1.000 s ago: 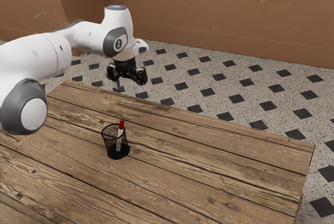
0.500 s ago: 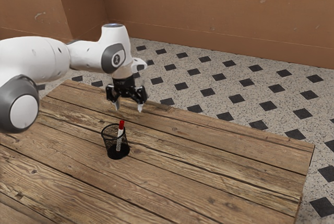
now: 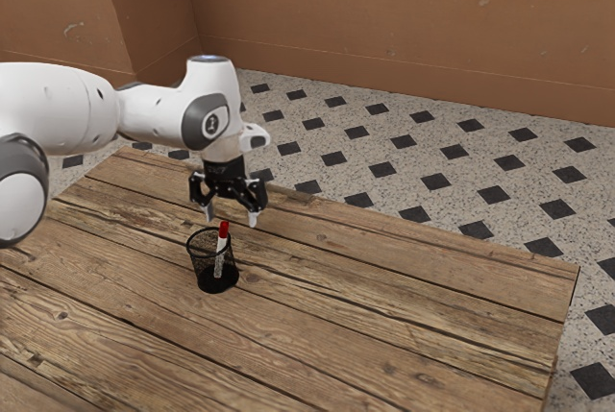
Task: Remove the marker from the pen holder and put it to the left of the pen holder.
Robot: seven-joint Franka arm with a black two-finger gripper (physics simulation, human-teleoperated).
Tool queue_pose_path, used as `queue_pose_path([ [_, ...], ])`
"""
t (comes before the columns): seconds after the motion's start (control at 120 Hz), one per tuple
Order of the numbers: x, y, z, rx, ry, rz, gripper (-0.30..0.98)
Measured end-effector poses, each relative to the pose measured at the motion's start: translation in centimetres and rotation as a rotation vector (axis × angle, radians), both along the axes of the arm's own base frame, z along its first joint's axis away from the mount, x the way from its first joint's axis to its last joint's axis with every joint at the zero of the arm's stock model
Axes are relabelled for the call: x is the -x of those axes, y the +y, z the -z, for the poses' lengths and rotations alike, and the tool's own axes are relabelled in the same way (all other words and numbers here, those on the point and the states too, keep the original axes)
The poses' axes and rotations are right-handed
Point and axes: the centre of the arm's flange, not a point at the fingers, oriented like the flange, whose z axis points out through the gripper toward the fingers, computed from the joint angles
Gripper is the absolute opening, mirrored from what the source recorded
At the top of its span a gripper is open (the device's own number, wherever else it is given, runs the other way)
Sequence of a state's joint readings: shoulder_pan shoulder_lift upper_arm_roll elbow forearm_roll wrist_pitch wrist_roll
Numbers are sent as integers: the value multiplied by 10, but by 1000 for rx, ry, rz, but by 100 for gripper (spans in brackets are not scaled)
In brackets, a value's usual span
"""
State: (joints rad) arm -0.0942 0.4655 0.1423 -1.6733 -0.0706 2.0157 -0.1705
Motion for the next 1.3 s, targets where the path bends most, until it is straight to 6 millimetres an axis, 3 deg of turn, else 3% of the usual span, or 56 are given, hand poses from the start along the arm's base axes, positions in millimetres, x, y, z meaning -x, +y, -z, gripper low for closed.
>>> queue_pose_path([
  [0.333, 42, -17, -13, 6, 24, 9, 69],
  [0.675, 53, -21, -16, 8, 9, 3, 69],
  [0.733, 53, -21, -17, 7, 5, 2, 62],
  [0.9, 52, -21, -21, 5, -4, -2, 26],
  [0.992, 52, -21, -25, 5, -12, -5, 12],
  [1.108, 53, -14, -32, 2, -19, -18, 1],
  [1.3, 60, -7, -40, -4, -17, -33, -5],
])
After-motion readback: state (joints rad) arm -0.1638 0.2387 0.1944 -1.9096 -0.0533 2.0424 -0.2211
